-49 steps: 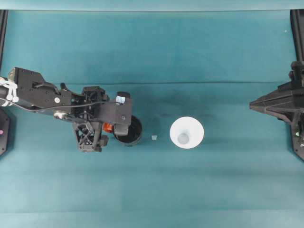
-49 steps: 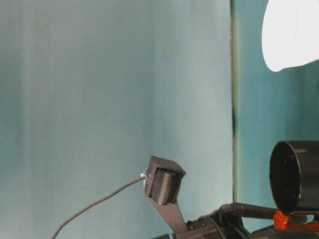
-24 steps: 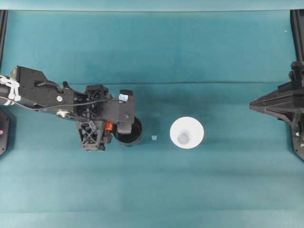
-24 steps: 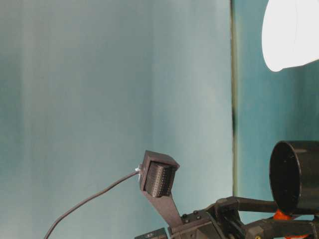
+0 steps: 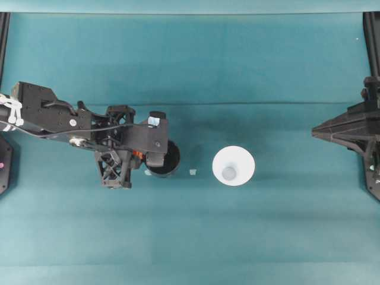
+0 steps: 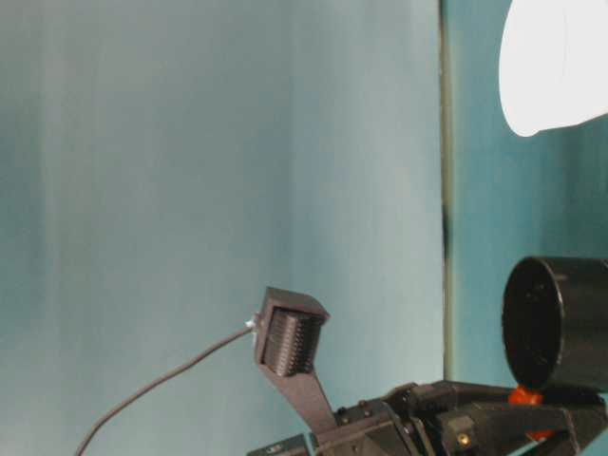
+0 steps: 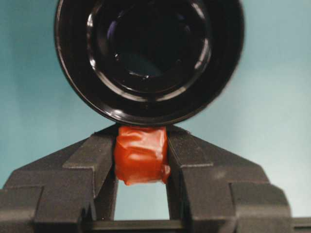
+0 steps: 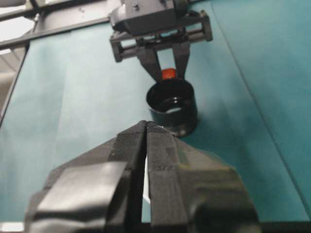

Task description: Put the paper cup into the moved red handle cup holder.

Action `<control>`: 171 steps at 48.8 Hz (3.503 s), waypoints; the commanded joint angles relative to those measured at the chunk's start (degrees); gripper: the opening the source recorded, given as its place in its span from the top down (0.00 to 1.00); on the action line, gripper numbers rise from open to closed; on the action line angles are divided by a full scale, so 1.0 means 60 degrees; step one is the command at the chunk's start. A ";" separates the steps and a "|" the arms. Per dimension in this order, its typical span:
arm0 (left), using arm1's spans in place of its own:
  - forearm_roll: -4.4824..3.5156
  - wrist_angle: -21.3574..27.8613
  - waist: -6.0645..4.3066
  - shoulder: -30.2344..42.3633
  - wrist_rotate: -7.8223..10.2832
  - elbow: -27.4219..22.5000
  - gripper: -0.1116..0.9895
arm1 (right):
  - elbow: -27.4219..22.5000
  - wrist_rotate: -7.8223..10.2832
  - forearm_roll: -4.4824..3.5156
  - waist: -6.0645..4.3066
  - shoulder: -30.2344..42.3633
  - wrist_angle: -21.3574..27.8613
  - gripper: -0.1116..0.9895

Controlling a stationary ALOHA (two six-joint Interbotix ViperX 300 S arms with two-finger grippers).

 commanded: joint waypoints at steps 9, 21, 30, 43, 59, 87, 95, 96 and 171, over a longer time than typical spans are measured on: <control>0.0015 0.0161 -0.0146 -0.0249 0.0000 -0.0483 0.62 | -0.0117 0.0073 0.0029 -0.0015 0.0044 -0.0044 0.98; 0.0015 0.0952 -0.0498 -0.0220 -0.0088 -0.1714 0.62 | -0.0117 0.0073 0.0029 -0.0015 0.0029 -0.0044 0.98; 0.0015 0.1069 -0.0615 0.0278 -0.0103 -0.2432 0.62 | -0.0103 0.0073 0.0029 -0.0015 0.0044 -0.0044 0.98; 0.0015 0.1172 -0.0615 0.0601 -0.0103 -0.2505 0.62 | -0.0117 0.0073 0.0029 -0.0015 0.0044 -0.0044 0.98; 0.0015 0.1172 -0.0571 0.0791 -0.0103 -0.2139 0.63 | -0.0073 0.0073 0.0029 -0.0015 0.0044 -0.0044 0.98; 0.0015 0.0864 -0.0381 0.0718 -0.0103 -0.2080 0.63 | -0.0073 0.0073 0.0029 -0.0015 0.0044 -0.0044 0.98; 0.0015 0.0762 -0.0396 0.0718 -0.0103 -0.2065 0.63 | -0.0073 0.0073 0.0029 -0.0015 0.0029 -0.0044 0.98; 0.0015 0.0732 -0.0396 0.0703 -0.0103 -0.2065 0.63 | -0.0073 0.0073 0.0029 -0.0015 0.0044 -0.0044 0.98; 0.0015 -0.0073 -0.0454 0.1025 -0.0088 -0.1450 0.63 | 0.0000 0.0073 0.0073 -0.0015 0.0044 -0.0044 0.98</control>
